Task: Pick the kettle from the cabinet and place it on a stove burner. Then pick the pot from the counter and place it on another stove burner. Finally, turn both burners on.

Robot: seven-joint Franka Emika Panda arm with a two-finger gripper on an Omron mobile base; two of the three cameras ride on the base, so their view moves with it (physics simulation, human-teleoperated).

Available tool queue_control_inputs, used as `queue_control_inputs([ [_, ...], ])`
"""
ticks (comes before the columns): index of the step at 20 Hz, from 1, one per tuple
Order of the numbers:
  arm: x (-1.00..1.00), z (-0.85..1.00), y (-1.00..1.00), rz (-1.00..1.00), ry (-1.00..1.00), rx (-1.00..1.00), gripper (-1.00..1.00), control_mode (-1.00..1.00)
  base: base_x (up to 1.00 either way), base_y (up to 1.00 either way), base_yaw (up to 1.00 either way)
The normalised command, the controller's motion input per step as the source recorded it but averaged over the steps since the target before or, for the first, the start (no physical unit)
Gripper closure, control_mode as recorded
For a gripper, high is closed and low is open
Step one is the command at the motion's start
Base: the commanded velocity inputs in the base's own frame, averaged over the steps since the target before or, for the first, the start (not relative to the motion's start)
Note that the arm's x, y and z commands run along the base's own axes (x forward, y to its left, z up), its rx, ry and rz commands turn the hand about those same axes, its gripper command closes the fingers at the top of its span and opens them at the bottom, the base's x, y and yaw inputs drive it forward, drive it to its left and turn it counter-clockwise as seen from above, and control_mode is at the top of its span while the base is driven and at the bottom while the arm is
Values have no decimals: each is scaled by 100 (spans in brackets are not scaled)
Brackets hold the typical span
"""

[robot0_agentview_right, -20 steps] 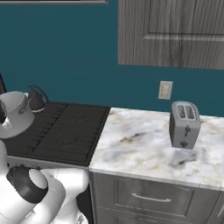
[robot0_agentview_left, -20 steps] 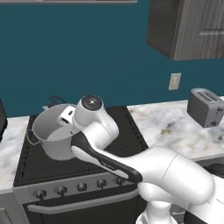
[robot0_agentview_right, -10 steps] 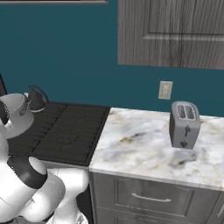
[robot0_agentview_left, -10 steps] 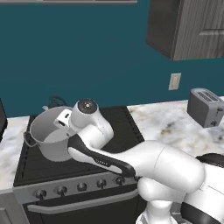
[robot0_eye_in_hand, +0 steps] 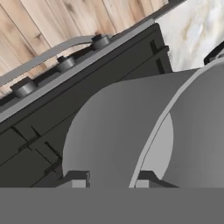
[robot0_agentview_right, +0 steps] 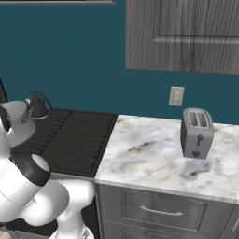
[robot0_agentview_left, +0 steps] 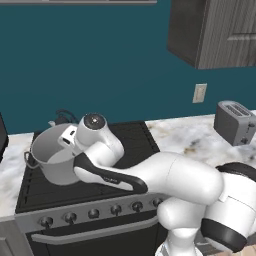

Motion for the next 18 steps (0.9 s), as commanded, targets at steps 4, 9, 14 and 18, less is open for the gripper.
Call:
queue_control_inputs([
  [4, 12, -14, 12, 1, 1, 0, 100, -100, 0, 0, 0],
  [9, 10, -19, 8, 2, 0, 1, 100, -100, 0, 0, 0],
  [14, 12, -19, 7, 2, 0, 1, 100, -100, 0, 0, 0],
  [18, 13, -17, 8, 2, 0, 1, 100, -100, 0, 0, 0],
])
